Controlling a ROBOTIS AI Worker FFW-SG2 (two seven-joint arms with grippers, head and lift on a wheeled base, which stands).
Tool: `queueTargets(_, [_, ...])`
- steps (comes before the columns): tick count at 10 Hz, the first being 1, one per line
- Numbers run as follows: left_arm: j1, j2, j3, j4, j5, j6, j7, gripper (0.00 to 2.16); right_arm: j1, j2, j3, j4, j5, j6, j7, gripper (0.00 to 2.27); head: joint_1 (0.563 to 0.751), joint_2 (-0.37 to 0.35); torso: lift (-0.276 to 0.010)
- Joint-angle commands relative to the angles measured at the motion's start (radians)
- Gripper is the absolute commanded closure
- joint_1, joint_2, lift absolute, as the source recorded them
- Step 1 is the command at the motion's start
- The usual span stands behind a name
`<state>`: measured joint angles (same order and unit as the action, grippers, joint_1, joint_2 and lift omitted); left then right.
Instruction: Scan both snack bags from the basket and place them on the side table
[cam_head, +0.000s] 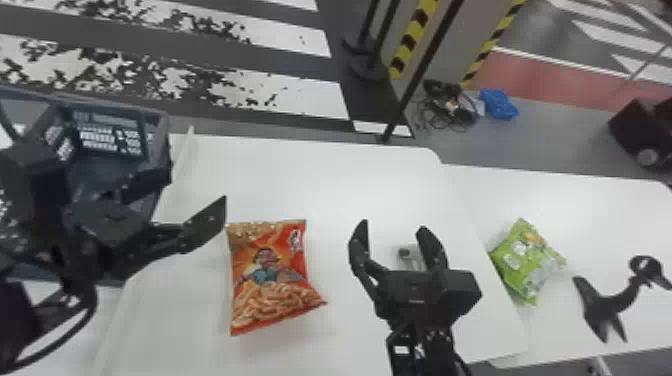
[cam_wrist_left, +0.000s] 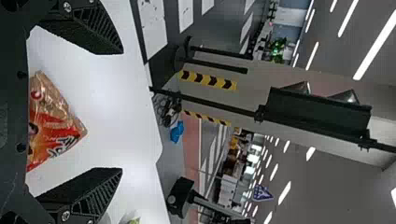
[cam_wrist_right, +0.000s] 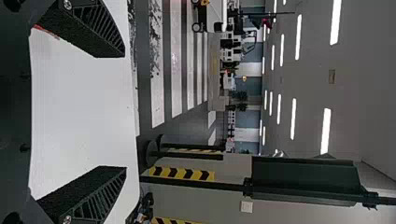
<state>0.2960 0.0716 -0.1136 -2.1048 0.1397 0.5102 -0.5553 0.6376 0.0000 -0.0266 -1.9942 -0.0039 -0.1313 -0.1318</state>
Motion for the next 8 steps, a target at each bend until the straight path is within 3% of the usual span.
queueTargets(1, [0.031, 0.016, 0.092, -0.031, 0.034, -0.063, 0.006, 0.08, -0.003, 0.001, 0.017, 0.0, 0.001, 0.005, 0.0, 0.02, 0.695, -0.313, -0.075])
queueTargets(4, [0.103, 0.025, 0.235, -0.031, 0.066, -0.216, 0.098, 0.08, -0.004, 0.001, 0.045, -0.005, 0.013, 0.014, 0.018, 0.03, 0.695, -0.143, -0.075])
queueTargets(7, [0.198, 0.028, 0.311, 0.003, 0.075, -0.477, 0.18, 0.08, -0.006, 0.001, 0.07, -0.015, 0.016, 0.048, 0.047, 0.04, 0.695, -0.018, -0.075])
queueTargets(8, [0.232, 0.028, 0.339, 0.011, 0.084, -0.52, 0.195, 0.08, -0.006, 0.001, 0.077, -0.017, 0.016, 0.082, 0.052, 0.04, 0.695, 0.028, -0.075])
